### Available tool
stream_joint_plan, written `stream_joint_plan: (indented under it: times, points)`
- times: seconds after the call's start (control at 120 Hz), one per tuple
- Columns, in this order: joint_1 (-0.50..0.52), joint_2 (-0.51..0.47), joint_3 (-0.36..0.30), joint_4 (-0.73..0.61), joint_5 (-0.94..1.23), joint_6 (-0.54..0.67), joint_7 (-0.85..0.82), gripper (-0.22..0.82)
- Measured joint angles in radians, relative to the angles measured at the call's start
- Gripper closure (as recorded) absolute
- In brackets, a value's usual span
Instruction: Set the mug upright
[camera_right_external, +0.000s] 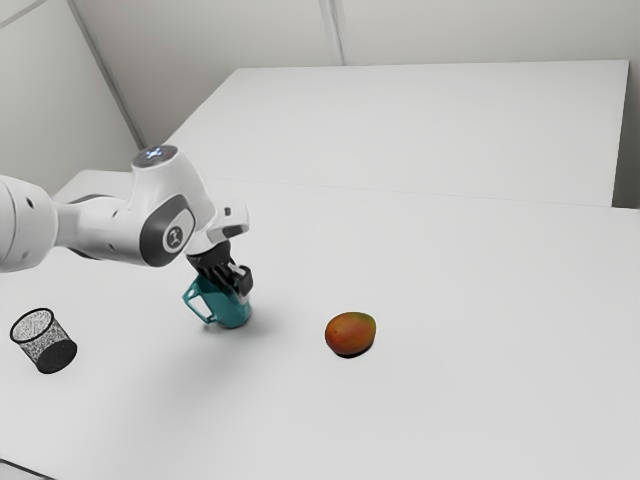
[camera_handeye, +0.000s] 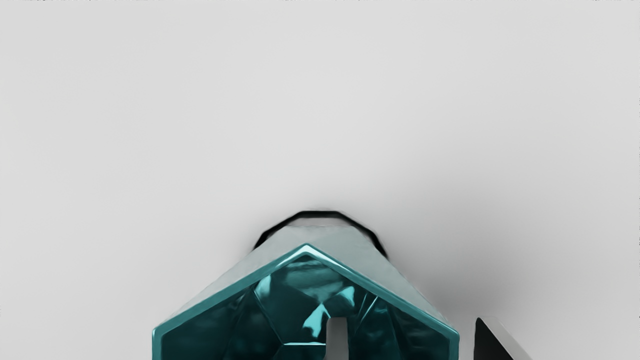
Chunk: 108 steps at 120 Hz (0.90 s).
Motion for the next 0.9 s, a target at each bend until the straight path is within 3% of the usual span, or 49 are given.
stream_joint_plan:
  times: [0.433,0.9]
  points:
    - [0.010,-0.039,0.000,0.002,-0.001,-0.005,-0.003,0.12]
    - [-0.013,-0.108,0.000,0.001,-0.012,-0.039,-0.005,0.04]
